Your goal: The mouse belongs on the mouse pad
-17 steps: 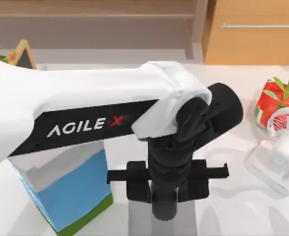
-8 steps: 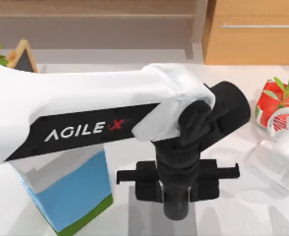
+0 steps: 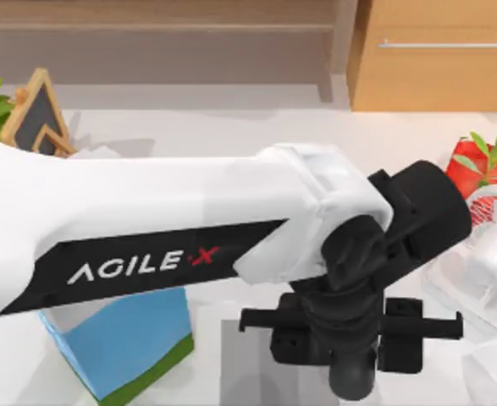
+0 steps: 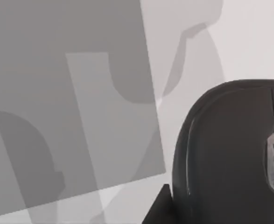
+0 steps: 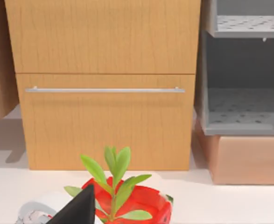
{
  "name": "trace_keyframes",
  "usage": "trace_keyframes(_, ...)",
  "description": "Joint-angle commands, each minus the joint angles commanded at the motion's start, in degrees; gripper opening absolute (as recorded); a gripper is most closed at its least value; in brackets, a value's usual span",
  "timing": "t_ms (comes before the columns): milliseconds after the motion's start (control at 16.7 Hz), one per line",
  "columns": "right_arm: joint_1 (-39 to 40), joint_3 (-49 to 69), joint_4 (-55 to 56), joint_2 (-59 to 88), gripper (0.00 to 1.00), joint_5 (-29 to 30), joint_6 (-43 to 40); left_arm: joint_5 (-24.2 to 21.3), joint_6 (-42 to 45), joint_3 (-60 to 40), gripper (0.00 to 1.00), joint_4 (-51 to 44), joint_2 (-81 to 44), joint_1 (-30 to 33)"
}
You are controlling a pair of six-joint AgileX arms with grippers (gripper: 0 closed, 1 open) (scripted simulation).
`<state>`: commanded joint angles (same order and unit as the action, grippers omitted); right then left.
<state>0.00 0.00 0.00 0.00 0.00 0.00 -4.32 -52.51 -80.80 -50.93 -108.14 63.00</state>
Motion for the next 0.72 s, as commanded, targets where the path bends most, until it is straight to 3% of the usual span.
trace_keyframes(720, 0.0, 0.0, 0.0, 0.0, 1.0, 0.0, 0.0, 3.9, -4.7, 4.2, 0.0, -2.3, -6.2, -6.0)
